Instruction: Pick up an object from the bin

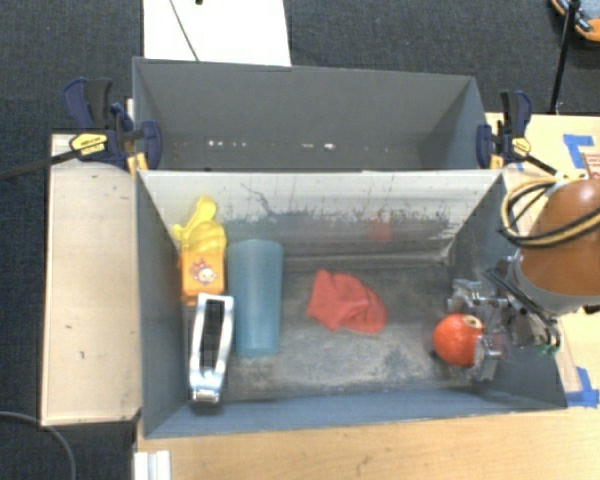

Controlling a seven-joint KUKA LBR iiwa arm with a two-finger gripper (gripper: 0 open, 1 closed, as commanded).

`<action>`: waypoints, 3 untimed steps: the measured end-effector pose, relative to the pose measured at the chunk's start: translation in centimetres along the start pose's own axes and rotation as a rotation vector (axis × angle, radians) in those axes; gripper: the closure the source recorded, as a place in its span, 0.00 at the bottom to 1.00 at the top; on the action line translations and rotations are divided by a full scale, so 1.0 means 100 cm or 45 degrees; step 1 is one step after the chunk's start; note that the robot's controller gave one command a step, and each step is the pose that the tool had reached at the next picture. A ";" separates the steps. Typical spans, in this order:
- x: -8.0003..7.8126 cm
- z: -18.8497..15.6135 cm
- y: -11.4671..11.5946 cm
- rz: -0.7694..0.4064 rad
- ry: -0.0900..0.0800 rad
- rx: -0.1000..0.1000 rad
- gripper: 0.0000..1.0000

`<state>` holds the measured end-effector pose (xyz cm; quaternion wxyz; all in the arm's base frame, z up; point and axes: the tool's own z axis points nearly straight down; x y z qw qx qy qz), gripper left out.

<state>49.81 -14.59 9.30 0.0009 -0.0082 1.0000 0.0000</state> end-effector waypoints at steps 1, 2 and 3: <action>0.000 0.000 0.000 -0.002 0.000 0.000 1.00; -0.009 -0.061 0.008 -0.012 0.006 -0.002 1.00; -0.003 -0.123 0.047 -0.031 0.003 -0.001 1.00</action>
Offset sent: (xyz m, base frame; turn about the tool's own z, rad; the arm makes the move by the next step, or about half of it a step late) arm 0.0184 0.0167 0.1242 -0.0154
